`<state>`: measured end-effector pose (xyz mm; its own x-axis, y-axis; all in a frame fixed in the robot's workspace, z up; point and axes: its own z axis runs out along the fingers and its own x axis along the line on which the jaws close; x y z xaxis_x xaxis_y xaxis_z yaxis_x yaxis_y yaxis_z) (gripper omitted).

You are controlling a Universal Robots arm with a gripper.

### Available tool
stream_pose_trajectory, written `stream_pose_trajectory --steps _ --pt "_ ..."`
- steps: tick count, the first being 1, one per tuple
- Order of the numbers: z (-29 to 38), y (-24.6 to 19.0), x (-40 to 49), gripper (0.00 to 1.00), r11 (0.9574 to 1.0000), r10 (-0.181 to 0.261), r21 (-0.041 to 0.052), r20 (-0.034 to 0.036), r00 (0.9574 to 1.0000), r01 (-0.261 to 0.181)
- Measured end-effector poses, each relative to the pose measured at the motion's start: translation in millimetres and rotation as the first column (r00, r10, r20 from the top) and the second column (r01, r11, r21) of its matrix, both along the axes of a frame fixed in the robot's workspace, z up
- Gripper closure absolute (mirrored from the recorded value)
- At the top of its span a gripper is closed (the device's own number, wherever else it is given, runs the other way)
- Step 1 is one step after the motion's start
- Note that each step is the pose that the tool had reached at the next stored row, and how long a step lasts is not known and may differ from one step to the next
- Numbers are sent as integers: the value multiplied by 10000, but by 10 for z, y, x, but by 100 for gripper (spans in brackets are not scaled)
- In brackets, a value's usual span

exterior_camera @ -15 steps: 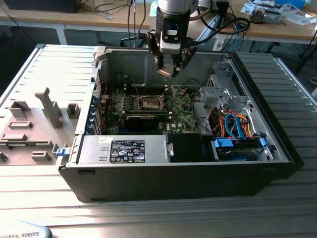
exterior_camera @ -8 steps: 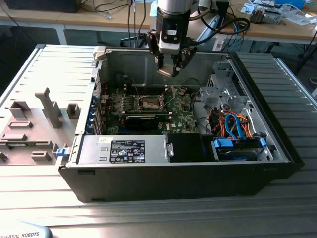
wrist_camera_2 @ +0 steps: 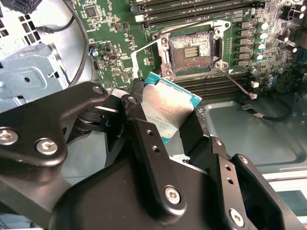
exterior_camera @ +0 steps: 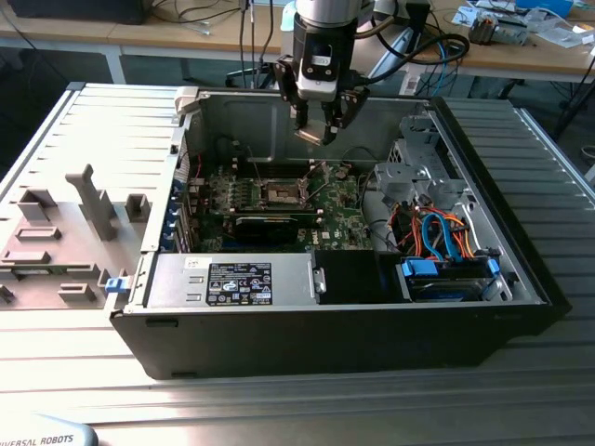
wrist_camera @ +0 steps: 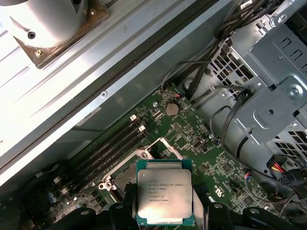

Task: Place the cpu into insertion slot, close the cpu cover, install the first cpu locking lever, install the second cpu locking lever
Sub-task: 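Place the cpu into insertion slot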

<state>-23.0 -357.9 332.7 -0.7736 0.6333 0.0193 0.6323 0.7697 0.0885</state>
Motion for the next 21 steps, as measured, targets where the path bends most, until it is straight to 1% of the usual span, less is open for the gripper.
stream_pose_trajectory --steps 21 --pt "0 0 0 46 9992 -393 0 0 9992 393"
